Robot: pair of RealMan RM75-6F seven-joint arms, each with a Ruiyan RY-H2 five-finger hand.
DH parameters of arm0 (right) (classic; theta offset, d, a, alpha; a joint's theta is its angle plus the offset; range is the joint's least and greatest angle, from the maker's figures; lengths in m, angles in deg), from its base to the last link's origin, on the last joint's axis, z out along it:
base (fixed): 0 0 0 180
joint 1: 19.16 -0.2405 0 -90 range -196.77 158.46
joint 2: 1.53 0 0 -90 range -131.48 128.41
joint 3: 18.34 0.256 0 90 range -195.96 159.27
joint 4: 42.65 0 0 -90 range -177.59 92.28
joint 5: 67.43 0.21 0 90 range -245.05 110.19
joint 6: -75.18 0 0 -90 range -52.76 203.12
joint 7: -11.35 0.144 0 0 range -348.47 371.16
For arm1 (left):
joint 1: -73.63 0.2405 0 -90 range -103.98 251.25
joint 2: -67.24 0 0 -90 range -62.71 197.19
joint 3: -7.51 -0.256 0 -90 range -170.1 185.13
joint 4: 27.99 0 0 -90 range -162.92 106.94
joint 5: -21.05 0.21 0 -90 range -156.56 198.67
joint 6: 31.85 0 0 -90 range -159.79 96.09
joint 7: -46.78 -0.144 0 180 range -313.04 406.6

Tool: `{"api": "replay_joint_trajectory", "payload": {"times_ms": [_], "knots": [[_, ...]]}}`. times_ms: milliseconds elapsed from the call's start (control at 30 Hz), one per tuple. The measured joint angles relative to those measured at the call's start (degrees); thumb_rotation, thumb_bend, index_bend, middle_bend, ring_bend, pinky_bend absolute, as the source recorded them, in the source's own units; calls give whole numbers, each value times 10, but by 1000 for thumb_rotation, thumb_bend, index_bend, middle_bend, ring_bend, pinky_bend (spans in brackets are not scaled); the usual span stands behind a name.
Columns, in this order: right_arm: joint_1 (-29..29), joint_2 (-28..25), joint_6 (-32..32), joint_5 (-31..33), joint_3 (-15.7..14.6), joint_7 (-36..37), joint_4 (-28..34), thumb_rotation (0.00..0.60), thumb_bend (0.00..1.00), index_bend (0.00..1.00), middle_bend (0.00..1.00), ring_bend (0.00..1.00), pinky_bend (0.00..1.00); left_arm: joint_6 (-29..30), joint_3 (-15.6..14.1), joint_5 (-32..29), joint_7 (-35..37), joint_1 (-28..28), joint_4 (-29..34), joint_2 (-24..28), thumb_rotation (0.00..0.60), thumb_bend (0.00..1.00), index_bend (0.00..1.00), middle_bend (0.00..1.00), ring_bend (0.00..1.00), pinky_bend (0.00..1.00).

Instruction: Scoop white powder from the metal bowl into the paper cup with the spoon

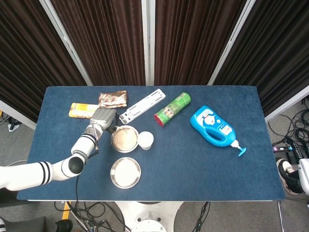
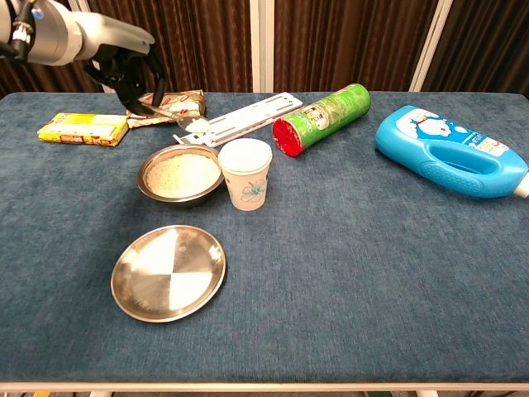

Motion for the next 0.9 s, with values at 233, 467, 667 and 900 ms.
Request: {"api": "replay_joint_trajectory", "payload": {"times_ms": [233,467,667,900], "knots": [[4,1,-3,1,-1,8,-7,600,244,40,177,0,0,42,-5,-21,-27,-51,26,-8,600,516,641,953,911,1000],[9,1,-6,3,-3,17,-15,600,245,40,177,0,0,110,-22,-32,-73,-88,30,-57,600,516,641,953,911,1000],[11,3,-6,2,-4,21,-18,600,245,40,177,0,0,203,-48,9,-119,-98,27,-107,600,515,641,953,911,1000],[13,5,-9,0,-5,23,-19,600,244,40,178,0,0,327,-92,116,-199,-96,13,-170,600,515,640,953,911,1000]]}}
